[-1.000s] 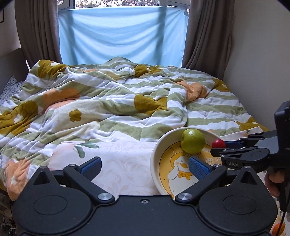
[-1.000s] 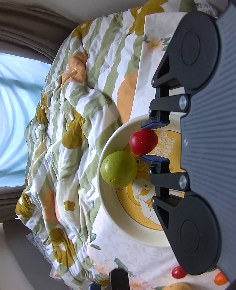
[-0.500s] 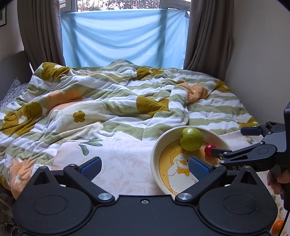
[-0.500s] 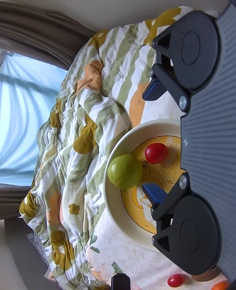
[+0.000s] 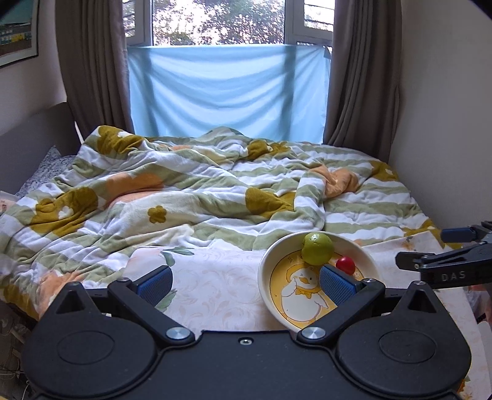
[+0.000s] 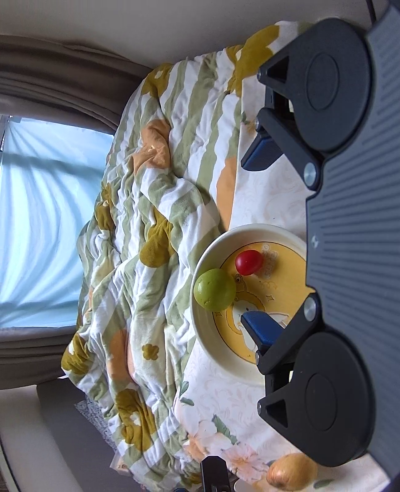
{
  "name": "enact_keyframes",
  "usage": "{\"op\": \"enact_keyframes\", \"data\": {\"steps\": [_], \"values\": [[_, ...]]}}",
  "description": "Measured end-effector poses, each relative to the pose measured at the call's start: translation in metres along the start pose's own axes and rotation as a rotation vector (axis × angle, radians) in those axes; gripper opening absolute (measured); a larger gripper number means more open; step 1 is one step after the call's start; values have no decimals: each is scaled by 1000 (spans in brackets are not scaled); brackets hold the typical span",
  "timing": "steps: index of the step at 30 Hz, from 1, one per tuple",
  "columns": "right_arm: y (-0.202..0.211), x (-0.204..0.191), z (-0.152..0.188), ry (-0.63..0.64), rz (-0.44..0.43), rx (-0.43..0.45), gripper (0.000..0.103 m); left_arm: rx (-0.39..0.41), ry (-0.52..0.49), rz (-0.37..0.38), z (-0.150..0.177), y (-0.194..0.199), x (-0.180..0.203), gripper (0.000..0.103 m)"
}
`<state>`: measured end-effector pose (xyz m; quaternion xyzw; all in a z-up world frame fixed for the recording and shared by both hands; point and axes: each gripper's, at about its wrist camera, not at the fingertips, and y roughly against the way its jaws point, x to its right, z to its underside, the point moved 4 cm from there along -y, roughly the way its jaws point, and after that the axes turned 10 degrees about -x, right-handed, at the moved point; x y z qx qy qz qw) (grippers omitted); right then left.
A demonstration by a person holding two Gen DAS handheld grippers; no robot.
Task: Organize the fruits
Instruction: 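Open the left tool while the right tool lowers the red tomato into the bowl, then move both tools back toward the remaining fruits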
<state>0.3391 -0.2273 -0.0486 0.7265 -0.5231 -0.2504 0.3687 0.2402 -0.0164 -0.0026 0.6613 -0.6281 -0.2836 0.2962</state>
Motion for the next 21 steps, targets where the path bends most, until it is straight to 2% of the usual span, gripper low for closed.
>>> {"op": "enact_keyframes", "data": {"steps": [14,21], "values": [[106,3,53,-1,-27,86,103,105,56,-59,56,88,13,103],[134,-11,81,33,-42,106,103,91,56,-99,91,104,9,103]]}}
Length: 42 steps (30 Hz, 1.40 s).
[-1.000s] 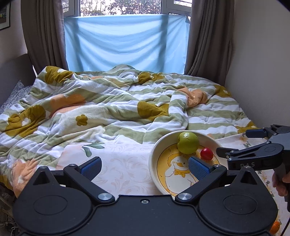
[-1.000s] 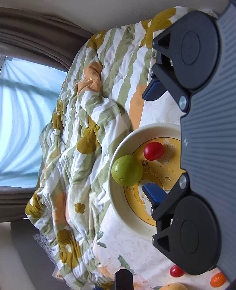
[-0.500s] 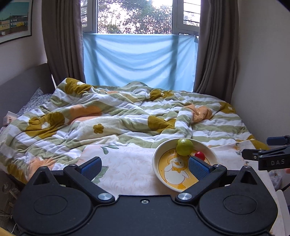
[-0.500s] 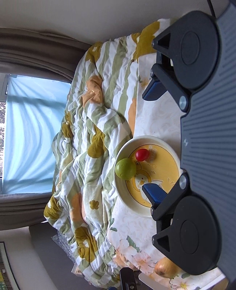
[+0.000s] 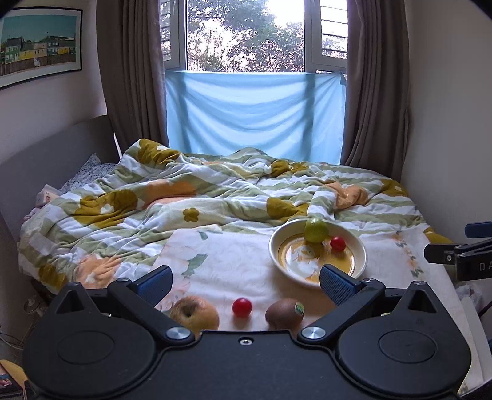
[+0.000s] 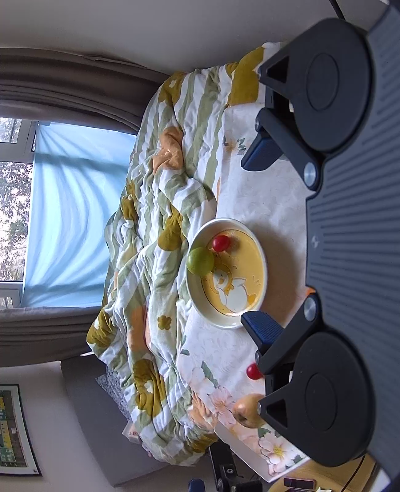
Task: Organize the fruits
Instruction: 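Move both tools back toward the remaining fruits, then grasp the large yellow apple with the left tool while the right tool grasps an orange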
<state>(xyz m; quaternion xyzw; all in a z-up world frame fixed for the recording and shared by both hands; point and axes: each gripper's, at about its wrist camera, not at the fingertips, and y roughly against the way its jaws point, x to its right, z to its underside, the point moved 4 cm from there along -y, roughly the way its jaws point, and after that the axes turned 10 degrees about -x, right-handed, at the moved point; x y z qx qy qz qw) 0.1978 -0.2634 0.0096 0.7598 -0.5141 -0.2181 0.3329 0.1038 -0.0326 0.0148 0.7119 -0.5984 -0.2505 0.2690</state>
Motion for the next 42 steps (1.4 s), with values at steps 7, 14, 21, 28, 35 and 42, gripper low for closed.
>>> {"op": "enact_keyframes", "data": {"steps": [7,14,21,28,35,42], "values": [[9,-28,29,15,3,-13,103,-21,-8,-19,20,1,-22,103],[-5,-49,50,-38,46,-44,103,-40,-50,-1,36,-21,-46,103],[-28,-64,73,-89,91,-34,103,-47,-80,60,46,-55,-68,103],[-59,-71,97,-86,116,-40,103,-106,-97,73,58,-102,-82,103],[-93,-77,109,-81,134,-104,103,-145,-148,76,61,-138,-81,103],[-107,-79,111,-52,126,-116,103,-201,-134,106,60,-161,-85,102]]}}
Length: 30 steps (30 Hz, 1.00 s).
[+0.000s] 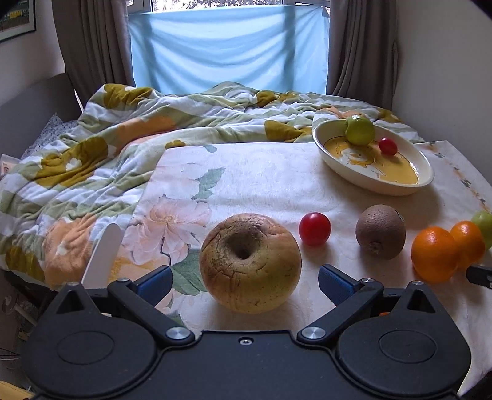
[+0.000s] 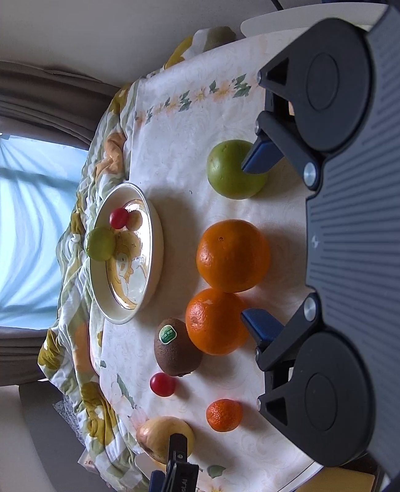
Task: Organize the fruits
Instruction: 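Grasp the large yellow apple with the left tool while the right tool grasps an orange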
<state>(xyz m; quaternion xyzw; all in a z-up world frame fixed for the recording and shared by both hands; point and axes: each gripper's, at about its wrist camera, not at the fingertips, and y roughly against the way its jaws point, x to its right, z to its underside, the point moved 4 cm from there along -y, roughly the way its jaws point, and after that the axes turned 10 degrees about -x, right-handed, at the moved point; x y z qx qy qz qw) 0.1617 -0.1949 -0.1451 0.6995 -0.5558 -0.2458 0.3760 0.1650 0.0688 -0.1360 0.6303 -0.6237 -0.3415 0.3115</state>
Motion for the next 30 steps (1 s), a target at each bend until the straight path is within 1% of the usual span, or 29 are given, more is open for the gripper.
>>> {"op": "enact_keyframes", "data": {"steps": [1,3,5,6,8,12,17,19,21,24,30], "values": [[0,0,0,5,-2,2,103,-4,4,6,-1,-1,0,101],[-3,-2,0,15,-6,0,103,-8,5,17,-3,-3,0,98],[-5,-2,0,20,-13,-4,103,-29,-3,30,-5,-8,2,85],[-6,-2,-1,22,-19,-5,103,-41,-6,34,-5,-10,3,83],[-8,-2,-1,33,-32,1,103,-49,-12,16,-5,-12,3,78],[-10,0,-4,69,-50,8,102,-57,11,35,-5,-12,-2,77],[-13,1,-8,132,-81,27,102,-56,7,26,-5,-12,-1,77],[-14,2,-10,167,-95,31,98,-57,7,27,-5,-11,0,77],[-15,2,-10,200,-114,25,85,-57,9,29,-3,-10,0,77],[-18,2,-11,247,-129,16,82,-58,8,28,0,-8,3,77],[-22,4,-13,276,-155,18,82,-65,16,26,5,-4,8,77]]}}
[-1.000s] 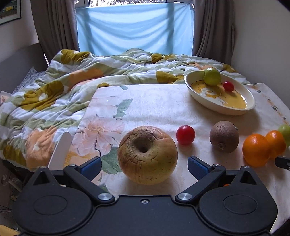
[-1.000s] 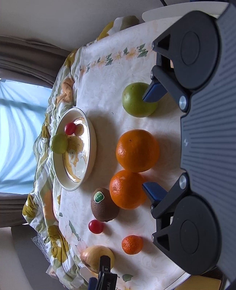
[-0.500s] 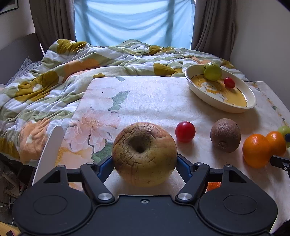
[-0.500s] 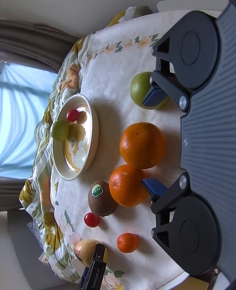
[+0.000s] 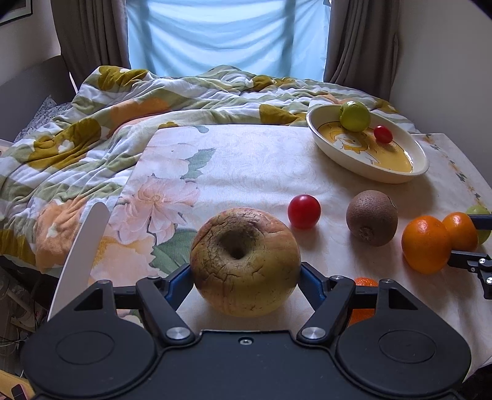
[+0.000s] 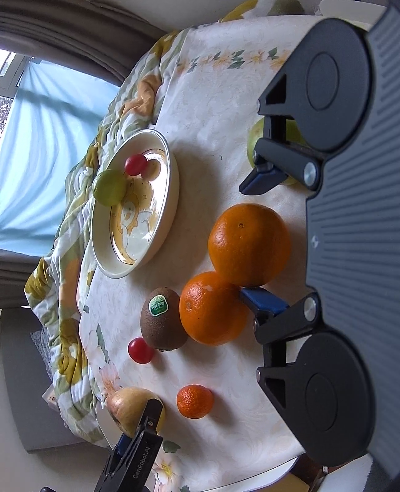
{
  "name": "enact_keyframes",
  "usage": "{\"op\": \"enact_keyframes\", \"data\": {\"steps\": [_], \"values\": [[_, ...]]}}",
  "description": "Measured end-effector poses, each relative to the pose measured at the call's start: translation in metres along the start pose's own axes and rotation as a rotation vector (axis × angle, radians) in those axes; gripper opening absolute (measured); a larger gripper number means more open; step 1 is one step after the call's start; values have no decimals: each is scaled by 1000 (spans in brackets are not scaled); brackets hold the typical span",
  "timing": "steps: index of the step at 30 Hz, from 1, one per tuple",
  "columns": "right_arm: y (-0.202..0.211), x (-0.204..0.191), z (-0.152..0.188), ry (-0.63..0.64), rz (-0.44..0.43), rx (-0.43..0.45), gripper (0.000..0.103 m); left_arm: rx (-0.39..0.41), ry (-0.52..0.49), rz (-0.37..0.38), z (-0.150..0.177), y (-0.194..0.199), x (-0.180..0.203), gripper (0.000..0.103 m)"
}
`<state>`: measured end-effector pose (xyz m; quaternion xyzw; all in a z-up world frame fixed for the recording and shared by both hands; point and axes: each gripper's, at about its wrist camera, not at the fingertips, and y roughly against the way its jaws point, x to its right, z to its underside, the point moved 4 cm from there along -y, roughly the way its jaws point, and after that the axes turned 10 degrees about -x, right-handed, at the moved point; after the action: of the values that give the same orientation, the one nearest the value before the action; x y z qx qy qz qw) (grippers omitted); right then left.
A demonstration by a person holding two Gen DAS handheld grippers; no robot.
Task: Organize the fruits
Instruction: 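Grasp the large yellow apple with the left tool while the right tool grasps an orange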
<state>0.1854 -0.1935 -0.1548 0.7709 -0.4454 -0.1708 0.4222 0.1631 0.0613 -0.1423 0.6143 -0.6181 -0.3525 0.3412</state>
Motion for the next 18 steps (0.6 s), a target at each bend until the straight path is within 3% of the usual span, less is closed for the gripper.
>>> {"op": "enact_keyframes", "data": {"steps": [5,18], "values": [[-3,-1,1,34,-27,-8,75,3,22,-6,6,6,4,77],[23,7,3,3,-60,10,74,68,89,-54,9,53,21,77]]}}
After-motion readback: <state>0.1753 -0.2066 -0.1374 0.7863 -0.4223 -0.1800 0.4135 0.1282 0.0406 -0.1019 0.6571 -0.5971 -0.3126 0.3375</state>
